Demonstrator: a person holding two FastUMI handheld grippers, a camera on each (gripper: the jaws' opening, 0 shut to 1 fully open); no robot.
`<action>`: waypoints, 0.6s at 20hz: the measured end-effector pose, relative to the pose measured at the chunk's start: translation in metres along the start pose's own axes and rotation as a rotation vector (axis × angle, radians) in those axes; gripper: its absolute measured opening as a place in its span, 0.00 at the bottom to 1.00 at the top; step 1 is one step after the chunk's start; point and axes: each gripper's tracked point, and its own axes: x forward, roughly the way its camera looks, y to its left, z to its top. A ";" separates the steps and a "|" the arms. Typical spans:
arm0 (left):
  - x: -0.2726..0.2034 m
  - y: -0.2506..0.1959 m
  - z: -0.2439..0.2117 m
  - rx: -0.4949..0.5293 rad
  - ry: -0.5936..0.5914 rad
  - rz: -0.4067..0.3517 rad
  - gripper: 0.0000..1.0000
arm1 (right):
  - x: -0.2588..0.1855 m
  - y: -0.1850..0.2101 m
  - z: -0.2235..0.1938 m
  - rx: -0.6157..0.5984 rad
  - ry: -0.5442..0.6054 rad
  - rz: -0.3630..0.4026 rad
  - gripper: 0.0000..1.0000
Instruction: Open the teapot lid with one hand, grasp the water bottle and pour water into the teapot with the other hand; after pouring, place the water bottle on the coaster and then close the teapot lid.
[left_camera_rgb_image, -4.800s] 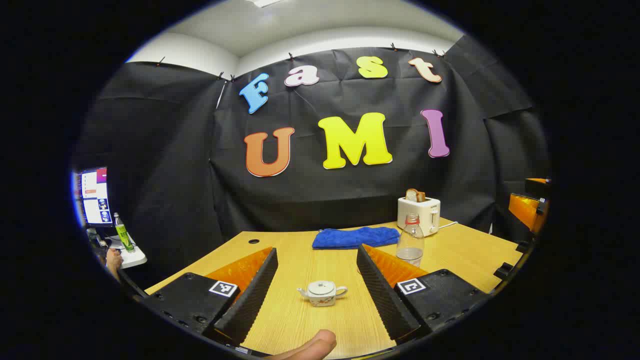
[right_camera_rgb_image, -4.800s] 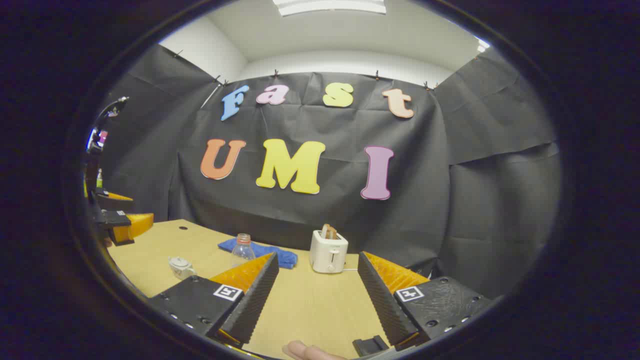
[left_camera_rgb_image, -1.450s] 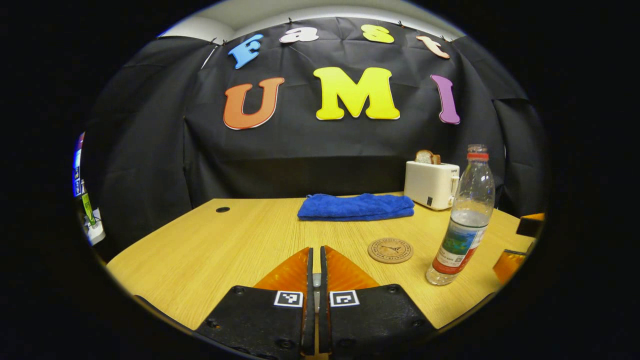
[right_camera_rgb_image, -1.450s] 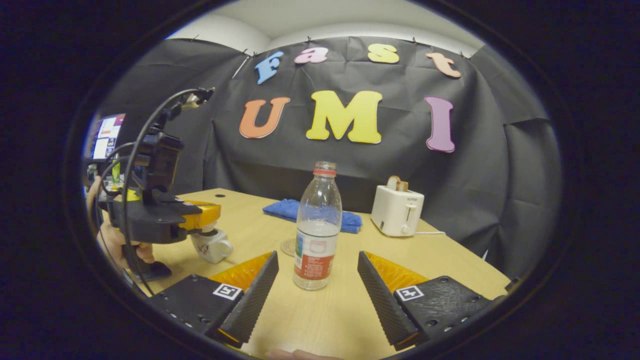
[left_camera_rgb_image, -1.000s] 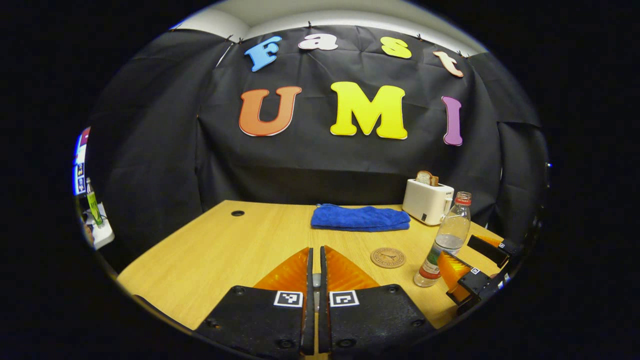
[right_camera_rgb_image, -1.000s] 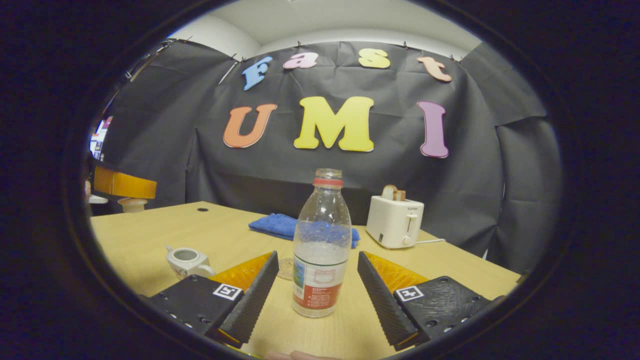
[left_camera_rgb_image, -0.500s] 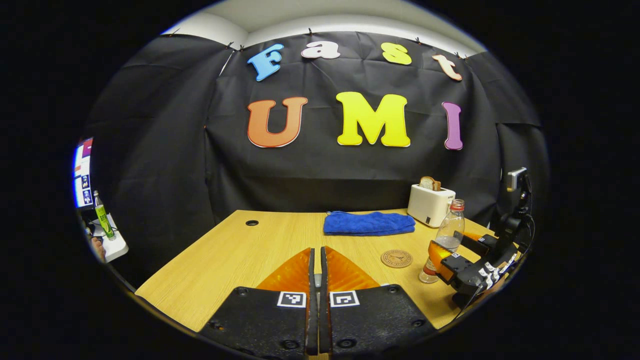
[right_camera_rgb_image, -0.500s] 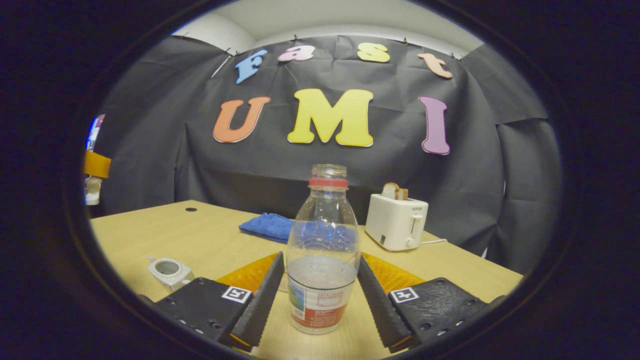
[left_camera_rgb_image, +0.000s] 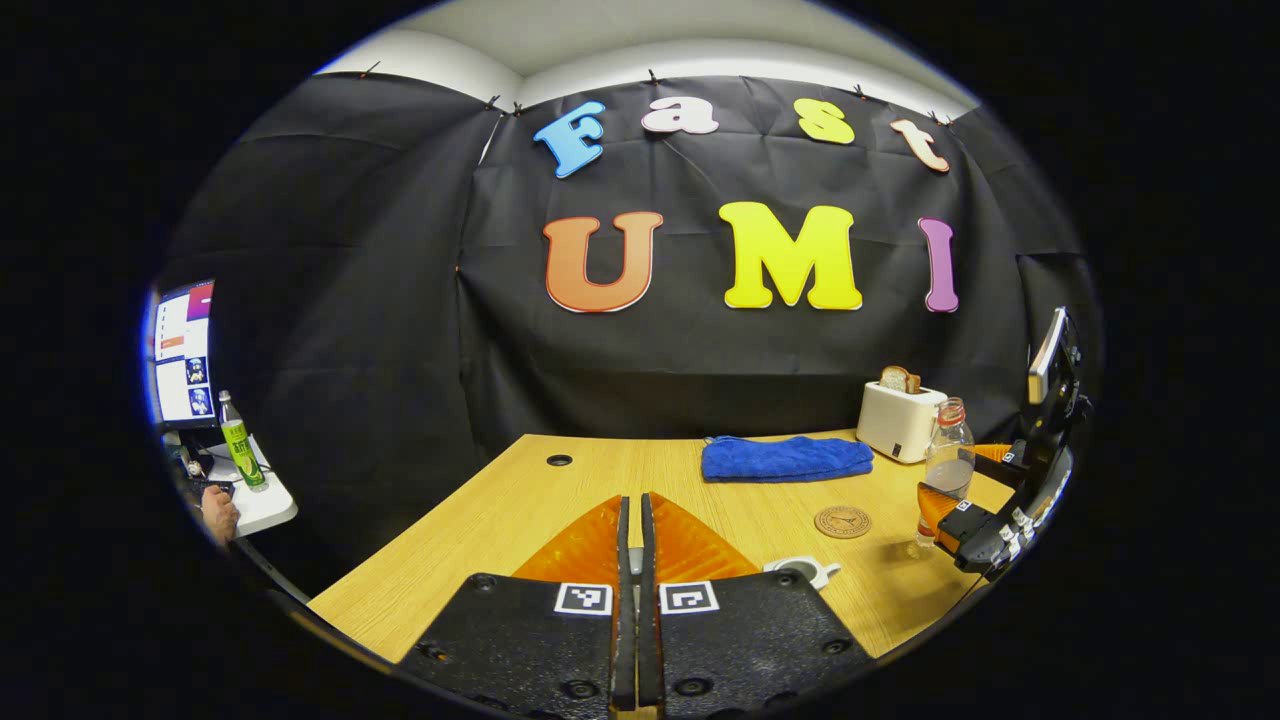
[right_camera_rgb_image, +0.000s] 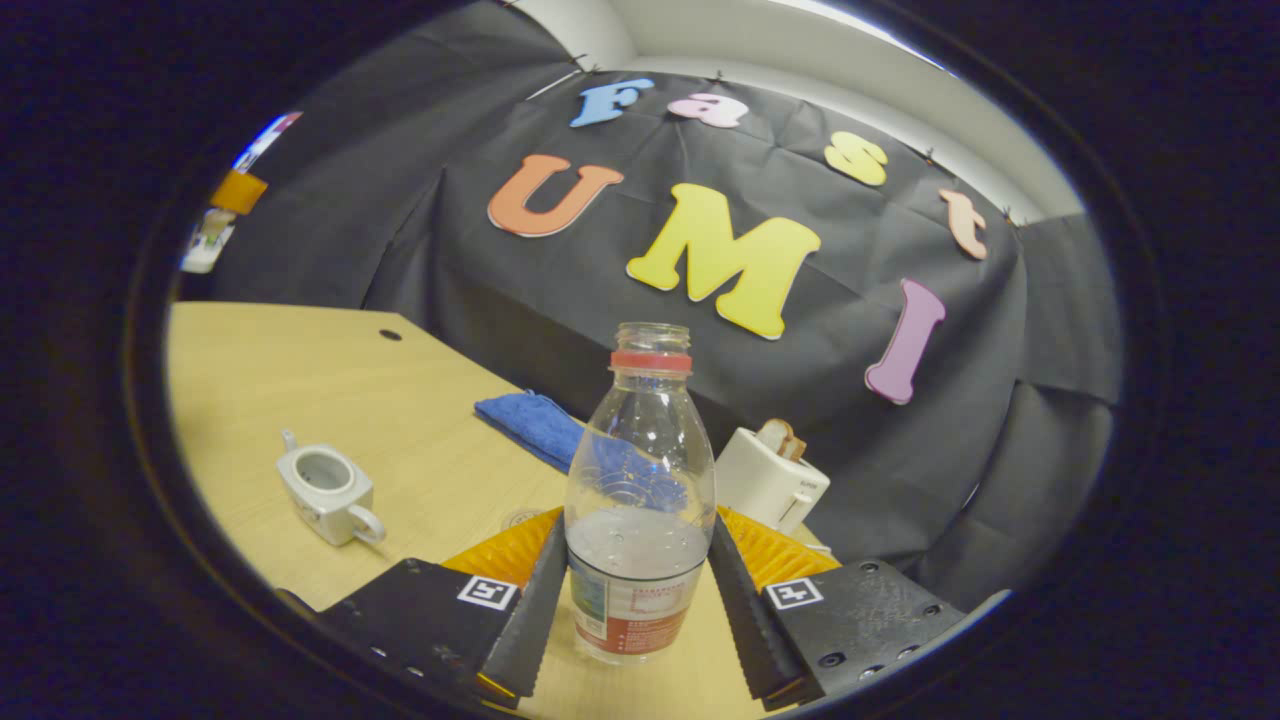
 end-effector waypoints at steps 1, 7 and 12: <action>-0.002 -0.001 0.002 -0.016 -0.004 -0.016 0.04 | -0.002 0.005 0.005 -0.049 -0.013 -0.003 0.75; -0.005 0.001 0.004 0.019 -0.023 -0.025 0.04 | 0.005 0.029 0.018 -0.434 -0.026 -0.070 0.75; -0.003 0.009 0.000 0.046 -0.009 0.006 0.04 | 0.007 0.047 0.020 -0.857 -0.102 -0.134 0.74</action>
